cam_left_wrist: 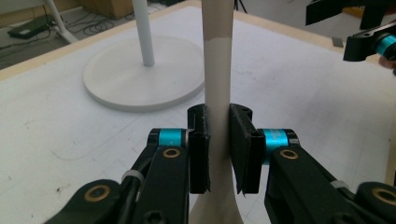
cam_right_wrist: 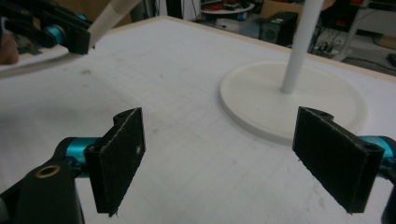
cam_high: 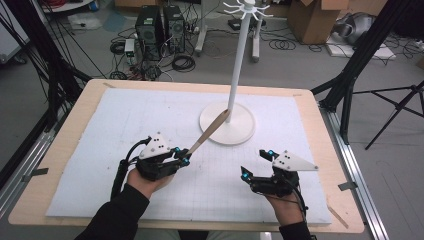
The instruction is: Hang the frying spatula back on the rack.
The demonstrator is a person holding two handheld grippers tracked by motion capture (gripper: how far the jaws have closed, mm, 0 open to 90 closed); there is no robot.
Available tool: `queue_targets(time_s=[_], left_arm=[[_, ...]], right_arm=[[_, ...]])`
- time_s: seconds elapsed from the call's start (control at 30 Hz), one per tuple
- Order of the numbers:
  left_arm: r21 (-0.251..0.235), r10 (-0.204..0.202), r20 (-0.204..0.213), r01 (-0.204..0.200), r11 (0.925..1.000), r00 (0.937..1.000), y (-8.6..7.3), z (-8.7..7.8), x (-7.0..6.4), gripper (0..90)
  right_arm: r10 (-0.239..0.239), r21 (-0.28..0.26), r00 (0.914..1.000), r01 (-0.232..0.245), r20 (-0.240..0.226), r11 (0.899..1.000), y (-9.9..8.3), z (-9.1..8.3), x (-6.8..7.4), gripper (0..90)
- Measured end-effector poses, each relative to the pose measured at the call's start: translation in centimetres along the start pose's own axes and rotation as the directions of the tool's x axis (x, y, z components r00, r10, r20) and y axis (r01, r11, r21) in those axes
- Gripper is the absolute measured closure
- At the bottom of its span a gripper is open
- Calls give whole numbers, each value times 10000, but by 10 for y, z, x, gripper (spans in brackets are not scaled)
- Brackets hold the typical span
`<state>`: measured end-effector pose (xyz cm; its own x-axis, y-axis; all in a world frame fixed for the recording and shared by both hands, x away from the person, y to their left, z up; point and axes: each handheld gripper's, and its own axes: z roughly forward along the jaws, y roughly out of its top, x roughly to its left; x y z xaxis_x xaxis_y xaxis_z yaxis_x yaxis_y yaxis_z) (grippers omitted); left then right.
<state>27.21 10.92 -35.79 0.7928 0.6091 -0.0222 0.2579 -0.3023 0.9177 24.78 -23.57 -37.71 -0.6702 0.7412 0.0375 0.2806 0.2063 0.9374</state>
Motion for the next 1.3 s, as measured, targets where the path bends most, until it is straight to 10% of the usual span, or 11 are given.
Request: queue_targets(time_s=[0.97, 1.3], left_arm=[[-690, 458, 462, -426, 9967, 9979, -1, -7, -20, 777], [-800, 500, 700, -444, 9958, 9963, -1, -6, -24, 776]], right_arm=[[314, -1073, 9827, -516, -1825, 9929, 64, 51, 30, 180], [218, -1259, 9747, -508, -2223, 9907, 72, 52, 34, 310]])
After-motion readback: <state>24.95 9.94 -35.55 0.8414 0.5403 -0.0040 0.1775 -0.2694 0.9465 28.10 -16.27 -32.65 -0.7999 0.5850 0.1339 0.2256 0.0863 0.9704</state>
